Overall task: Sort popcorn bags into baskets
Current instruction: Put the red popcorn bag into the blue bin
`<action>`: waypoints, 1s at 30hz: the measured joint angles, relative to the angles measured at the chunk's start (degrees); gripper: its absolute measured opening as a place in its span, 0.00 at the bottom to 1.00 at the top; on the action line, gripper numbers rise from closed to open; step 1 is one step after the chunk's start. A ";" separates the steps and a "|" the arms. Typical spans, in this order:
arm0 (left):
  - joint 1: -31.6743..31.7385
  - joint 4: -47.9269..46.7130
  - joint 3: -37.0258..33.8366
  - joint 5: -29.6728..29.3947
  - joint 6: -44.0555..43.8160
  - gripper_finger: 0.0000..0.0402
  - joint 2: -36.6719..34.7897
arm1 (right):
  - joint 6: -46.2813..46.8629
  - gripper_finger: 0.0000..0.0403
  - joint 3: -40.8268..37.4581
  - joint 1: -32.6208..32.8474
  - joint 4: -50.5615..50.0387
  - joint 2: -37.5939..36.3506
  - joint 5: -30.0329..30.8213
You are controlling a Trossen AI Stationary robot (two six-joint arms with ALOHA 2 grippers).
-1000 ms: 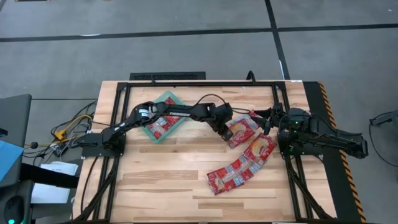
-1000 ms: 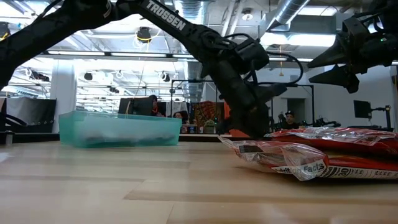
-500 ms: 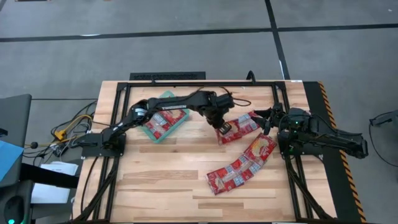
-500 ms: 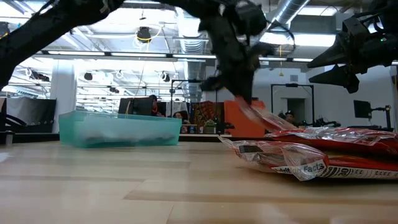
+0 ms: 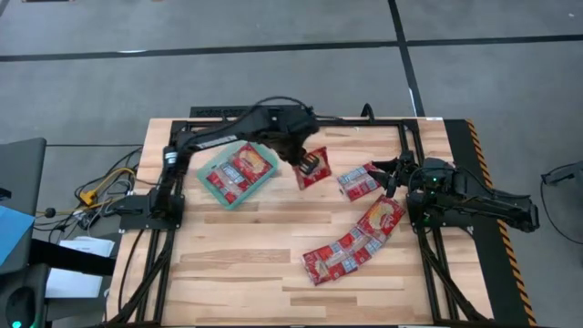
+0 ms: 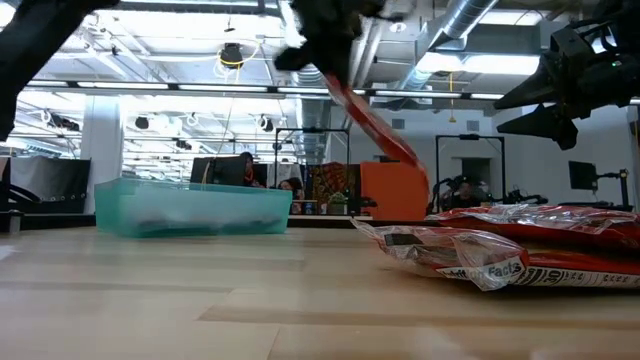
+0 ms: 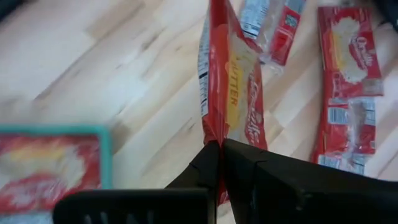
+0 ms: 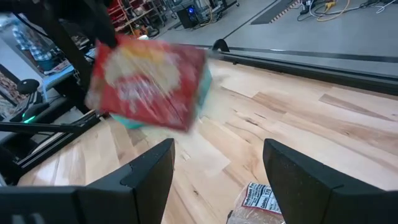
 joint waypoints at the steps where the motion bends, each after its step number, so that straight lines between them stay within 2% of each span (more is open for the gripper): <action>1: -0.18 -0.81 0.00 -1.00 -1.51 0.00 -1.17 | -0.15 0.67 0.02 0.00 0.00 0.00 0.03; 8: -2.18 -6.93 -0.25 -17.15 -14.57 0.00 -9.75 | -0.29 0.67 0.02 0.00 0.00 0.00 0.05; 14: -4.41 -9.86 -7.99 -25.86 -30.15 0.00 -17.75 | -0.36 0.67 0.02 -0.04 0.02 0.02 0.05; 19: -7.21 -7.82 -22.36 -32.57 -48.81 0.00 -28.06 | -0.46 0.67 0.04 -0.04 -0.07 0.02 0.05; 23: -7.84 2.01 -37.68 -36.07 -60.22 0.00 -37.40 | -0.46 0.67 0.04 -0.04 0.00 0.02 0.14; 26: -7.77 12.90 -49.06 -38.12 -63.50 0.00 -43.26 | -0.46 0.67 0.04 -0.04 0.00 0.02 0.21; 30: -7.15 26.50 -61.85 -37.39 -66.95 0.00 -47.55 | -0.27 0.67 0.04 -0.04 0.00 0.02 0.23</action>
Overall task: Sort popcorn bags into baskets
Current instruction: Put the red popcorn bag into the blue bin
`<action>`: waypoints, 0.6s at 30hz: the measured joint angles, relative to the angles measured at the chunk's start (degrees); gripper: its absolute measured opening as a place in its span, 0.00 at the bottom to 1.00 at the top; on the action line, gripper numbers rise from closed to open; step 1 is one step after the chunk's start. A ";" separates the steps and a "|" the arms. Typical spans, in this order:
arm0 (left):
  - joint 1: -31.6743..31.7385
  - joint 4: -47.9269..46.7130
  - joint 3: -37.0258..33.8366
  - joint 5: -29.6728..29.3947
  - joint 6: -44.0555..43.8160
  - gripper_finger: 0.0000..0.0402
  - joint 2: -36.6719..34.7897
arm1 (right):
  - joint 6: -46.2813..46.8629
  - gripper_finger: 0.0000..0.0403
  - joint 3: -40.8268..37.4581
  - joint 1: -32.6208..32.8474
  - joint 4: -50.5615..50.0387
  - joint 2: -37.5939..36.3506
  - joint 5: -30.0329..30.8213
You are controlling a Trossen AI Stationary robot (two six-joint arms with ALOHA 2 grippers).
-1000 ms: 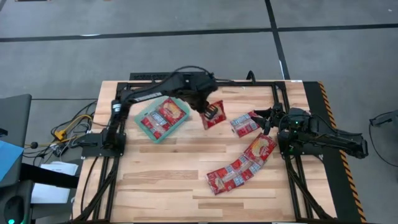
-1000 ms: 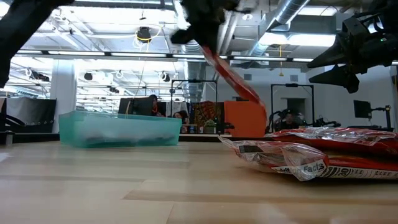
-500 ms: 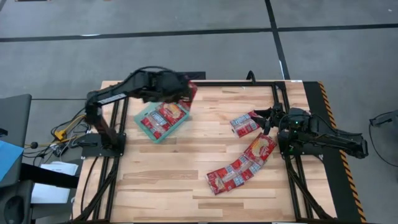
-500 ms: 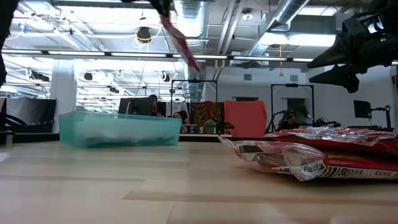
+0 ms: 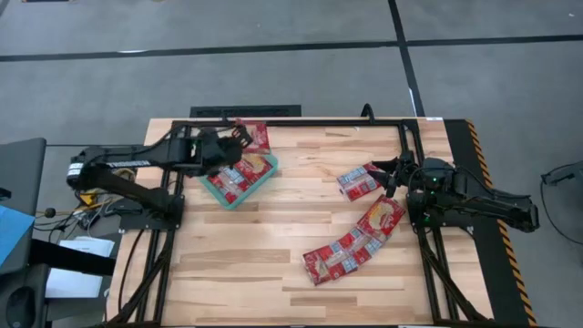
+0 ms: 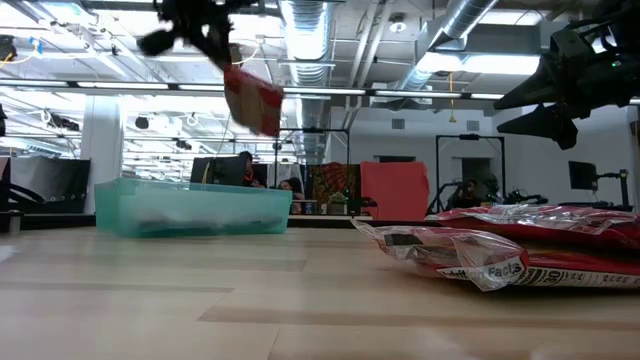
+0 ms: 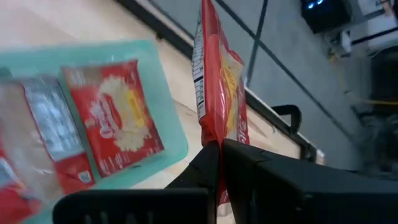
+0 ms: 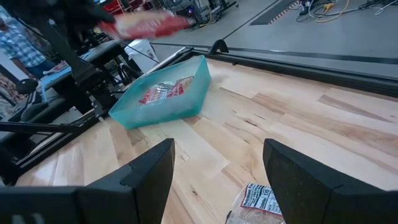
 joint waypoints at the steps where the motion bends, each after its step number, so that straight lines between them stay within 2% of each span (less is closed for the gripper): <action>1: 0.00 2.24 -2.52 0.01 -1.66 0.00 -0.48 | 0.00 0.67 0.00 0.00 0.00 -0.02 0.02; 5: -0.04 7.85 -10.26 0.03 -9.40 0.00 -0.72 | 0.05 0.67 0.00 0.00 0.00 0.00 0.02; 10: -0.03 14.71 -15.53 -2.20 -12.30 0.00 -0.52 | 0.04 0.67 0.00 0.00 0.02 0.00 0.59; 14: -0.82 14.81 -17.61 -7.71 -20.36 0.00 -0.10 | 0.01 0.67 0.00 0.00 0.03 0.00 1.72; 18: -0.92 12.60 -18.41 -8.15 -24.97 0.00 1.30 | 0.02 0.67 0.00 0.00 0.00 0.00 2.40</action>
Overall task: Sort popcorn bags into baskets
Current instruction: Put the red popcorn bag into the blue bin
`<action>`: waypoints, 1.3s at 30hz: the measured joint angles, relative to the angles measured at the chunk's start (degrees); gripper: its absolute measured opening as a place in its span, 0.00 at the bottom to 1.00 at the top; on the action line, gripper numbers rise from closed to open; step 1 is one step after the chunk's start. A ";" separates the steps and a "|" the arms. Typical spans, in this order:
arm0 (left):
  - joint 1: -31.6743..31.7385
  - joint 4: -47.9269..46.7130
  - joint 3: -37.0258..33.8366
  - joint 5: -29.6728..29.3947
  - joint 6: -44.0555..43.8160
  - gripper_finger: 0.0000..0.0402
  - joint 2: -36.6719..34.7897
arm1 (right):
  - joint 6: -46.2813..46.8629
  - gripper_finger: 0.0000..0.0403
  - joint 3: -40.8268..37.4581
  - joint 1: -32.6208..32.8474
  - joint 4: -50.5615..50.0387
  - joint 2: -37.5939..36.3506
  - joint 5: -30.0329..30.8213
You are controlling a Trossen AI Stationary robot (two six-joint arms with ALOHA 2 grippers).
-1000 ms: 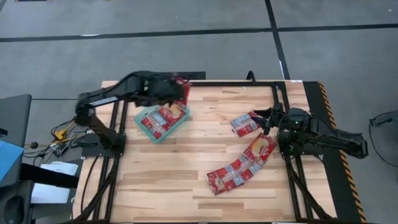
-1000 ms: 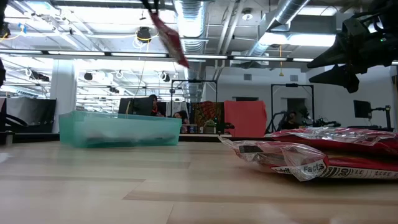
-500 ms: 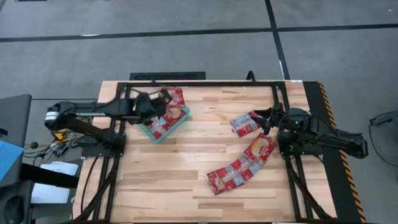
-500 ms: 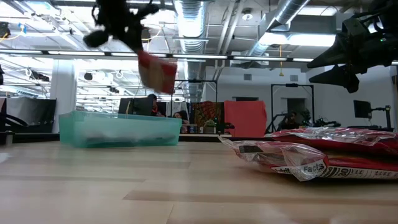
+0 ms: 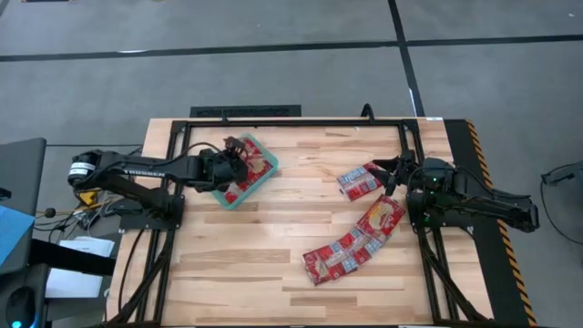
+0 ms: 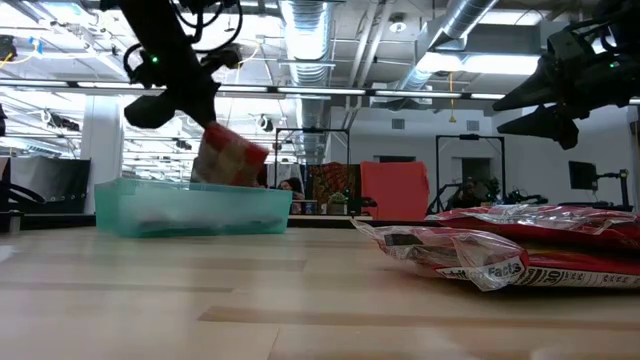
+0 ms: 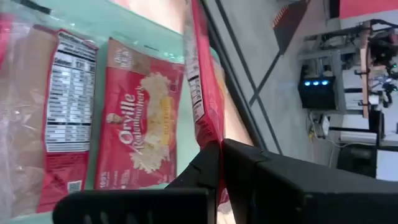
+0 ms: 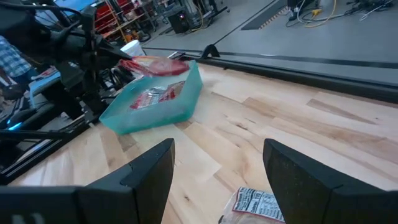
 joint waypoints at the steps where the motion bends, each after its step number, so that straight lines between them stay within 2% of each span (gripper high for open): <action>1: 0.08 0.30 -0.22 0.15 -0.17 0.00 0.41 | 0.00 0.67 0.00 0.00 0.03 0.00 0.00; 17: 2.10 4.76 -0.48 1.47 -0.08 0.02 6.28 | 0.00 0.67 0.00 0.00 0.03 0.00 -0.02; 21: 2.10 5.13 -0.46 0.85 2.07 0.11 6.28 | 0.00 0.67 0.00 0.00 0.02 0.00 -0.02; 26: 2.10 8.19 -0.45 2.30 8.40 0.29 6.28 | -0.02 0.67 0.00 0.00 0.02 0.00 -0.02; 29: 2.12 8.11 -0.45 7.32 19.81 0.38 5.25 | -0.02 0.67 0.00 0.00 0.02 0.00 -0.03; 31: 3.00 6.30 -0.40 12.96 27.73 0.40 3.54 | -0.02 0.67 0.00 0.00 0.00 0.00 -0.04; 33: 4.01 3.07 -0.39 18.82 32.74 0.38 2.50 | -0.02 0.67 0.00 0.00 0.02 0.00 -0.08; 35: 4.40 -0.41 -0.43 22.02 38.20 0.33 1.74 | -0.02 0.67 0.00 0.00 -0.03 0.00 -0.07; 39: 4.85 -7.68 -0.45 25.57 43.73 0.14 1.73 | -0.02 0.67 0.00 0.00 -0.01 0.00 -0.07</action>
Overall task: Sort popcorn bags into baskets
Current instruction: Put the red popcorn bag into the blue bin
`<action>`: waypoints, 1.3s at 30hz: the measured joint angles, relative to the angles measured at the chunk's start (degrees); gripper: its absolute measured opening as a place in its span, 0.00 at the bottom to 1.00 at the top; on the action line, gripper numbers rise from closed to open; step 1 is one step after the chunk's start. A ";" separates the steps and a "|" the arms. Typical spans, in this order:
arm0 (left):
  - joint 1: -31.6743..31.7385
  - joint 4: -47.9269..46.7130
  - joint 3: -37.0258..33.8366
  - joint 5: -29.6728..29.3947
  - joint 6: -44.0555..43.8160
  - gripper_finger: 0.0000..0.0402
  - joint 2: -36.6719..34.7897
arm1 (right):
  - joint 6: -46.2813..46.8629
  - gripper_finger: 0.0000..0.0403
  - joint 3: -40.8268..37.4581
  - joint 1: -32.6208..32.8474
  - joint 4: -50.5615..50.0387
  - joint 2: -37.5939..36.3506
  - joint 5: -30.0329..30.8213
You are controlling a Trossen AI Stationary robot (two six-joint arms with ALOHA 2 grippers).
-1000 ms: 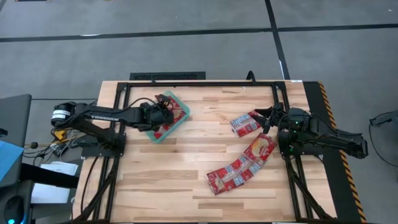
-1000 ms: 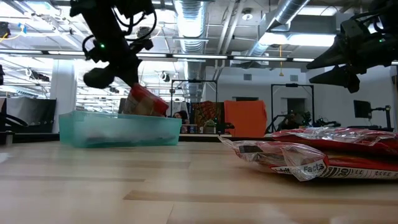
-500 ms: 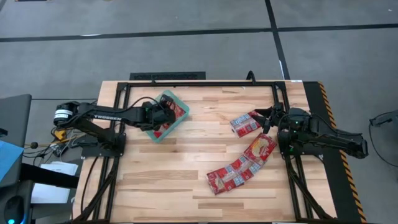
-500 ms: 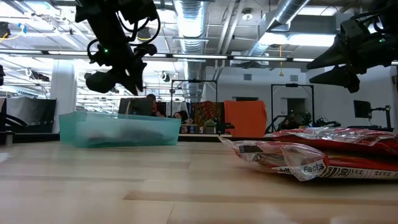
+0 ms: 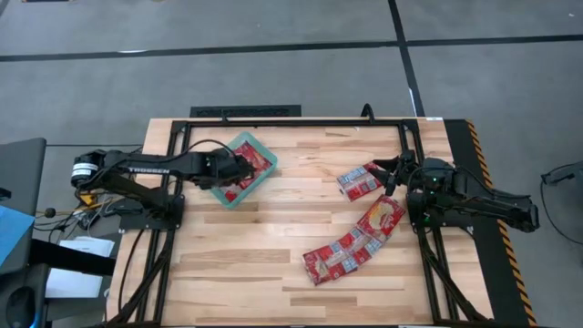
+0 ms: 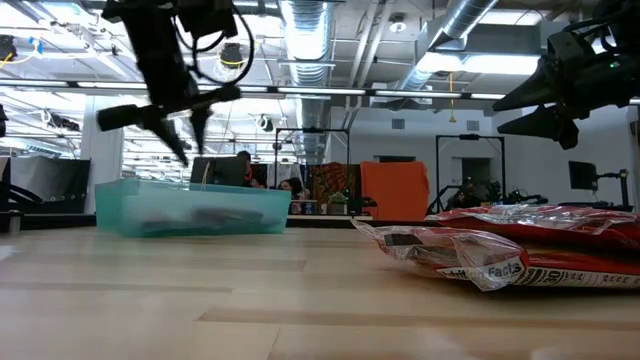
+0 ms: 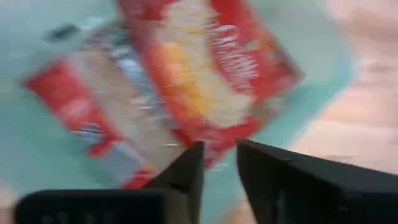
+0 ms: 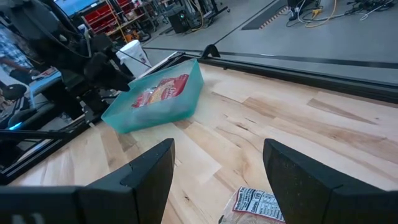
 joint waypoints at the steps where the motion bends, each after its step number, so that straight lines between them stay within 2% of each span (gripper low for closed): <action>1: 0.00 -0.27 0.02 -0.09 1.09 0.08 0.37 | 0.00 0.67 0.00 0.00 0.02 0.00 0.00; 3: 0.17 -0.78 0.02 -0.04 1.86 0.03 0.82 | 0.00 0.67 0.00 0.00 0.01 0.00 0.00; 7: 0.40 -3.10 0.02 0.97 -0.21 0.01 3.00 | 0.05 0.67 0.00 0.00 0.11 -0.02 -0.06; 20: 0.33 -1.35 0.02 4.67 -3.40 0.00 14.26 | 1.07 0.67 0.00 0.02 0.07 0.00 -0.11; 27: 0.95 9.87 0.02 3.99 -2.70 0.00 16.90 | 1.03 0.67 0.00 0.02 0.08 0.00 -0.11; 30: 1.70 13.35 0.04 1.96 -2.14 0.00 17.03 | 1.01 0.67 0.00 0.00 0.02 0.00 -0.02; 39: 3.86 13.55 0.03 2.05 -2.91 0.00 16.90 | 1.01 0.67 0.00 0.02 0.06 0.00 -0.13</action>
